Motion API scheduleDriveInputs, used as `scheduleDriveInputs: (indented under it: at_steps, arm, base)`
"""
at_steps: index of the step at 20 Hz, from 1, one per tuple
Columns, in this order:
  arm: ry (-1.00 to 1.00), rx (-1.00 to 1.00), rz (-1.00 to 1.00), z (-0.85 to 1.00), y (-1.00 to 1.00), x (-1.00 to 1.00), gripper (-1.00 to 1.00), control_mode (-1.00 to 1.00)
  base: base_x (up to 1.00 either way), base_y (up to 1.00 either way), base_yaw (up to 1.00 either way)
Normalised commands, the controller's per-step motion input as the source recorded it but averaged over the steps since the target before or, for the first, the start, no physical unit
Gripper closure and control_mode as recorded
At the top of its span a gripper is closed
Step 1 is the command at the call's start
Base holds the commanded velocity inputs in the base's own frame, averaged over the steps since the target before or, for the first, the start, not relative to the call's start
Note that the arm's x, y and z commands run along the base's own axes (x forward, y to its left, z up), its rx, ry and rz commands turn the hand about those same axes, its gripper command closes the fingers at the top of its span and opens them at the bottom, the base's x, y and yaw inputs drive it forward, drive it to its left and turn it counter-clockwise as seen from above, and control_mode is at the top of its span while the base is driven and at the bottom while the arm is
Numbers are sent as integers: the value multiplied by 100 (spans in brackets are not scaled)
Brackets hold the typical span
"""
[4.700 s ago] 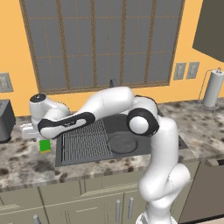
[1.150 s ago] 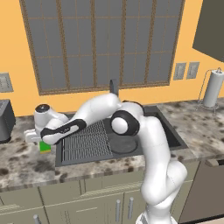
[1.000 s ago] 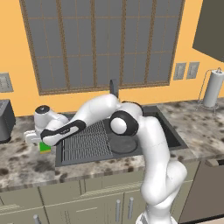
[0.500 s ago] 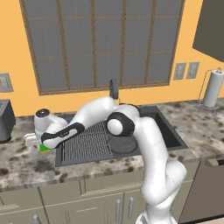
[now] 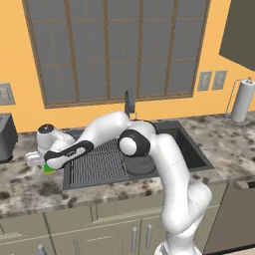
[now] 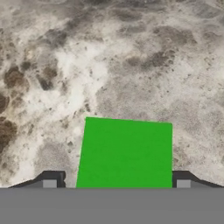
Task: Pick the pan and sponge and place them into the sink. Then turn on the water.
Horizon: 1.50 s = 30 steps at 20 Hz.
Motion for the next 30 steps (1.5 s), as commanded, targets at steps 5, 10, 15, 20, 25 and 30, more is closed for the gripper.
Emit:
scheduleDriveInputs:
  at_steps: [5, 10, 15, 20, 25, 30]
  arm:
    - [0, 0, 1, -23, 8, 8, 100, -100]
    - [0, 0, 0, -20, 5, 5, 100, -100]
    - [0, 1, -1, 5, 3, -2, 100, -100]
    - [-1, 3, -2, 18, -2, -1, 100, -100]
    - [0, -3, -1, 33, -23, -12, 100, -100]
    - [0, -7, -4, 42, -39, -21, 100, -100]
  base:
    - [0, 0, 0]
    - [0, 0, 0]
    - [0, 0, 0]
    - [0, 0, 0]
    - [0, 0, 0]
    - [0, 0, 0]
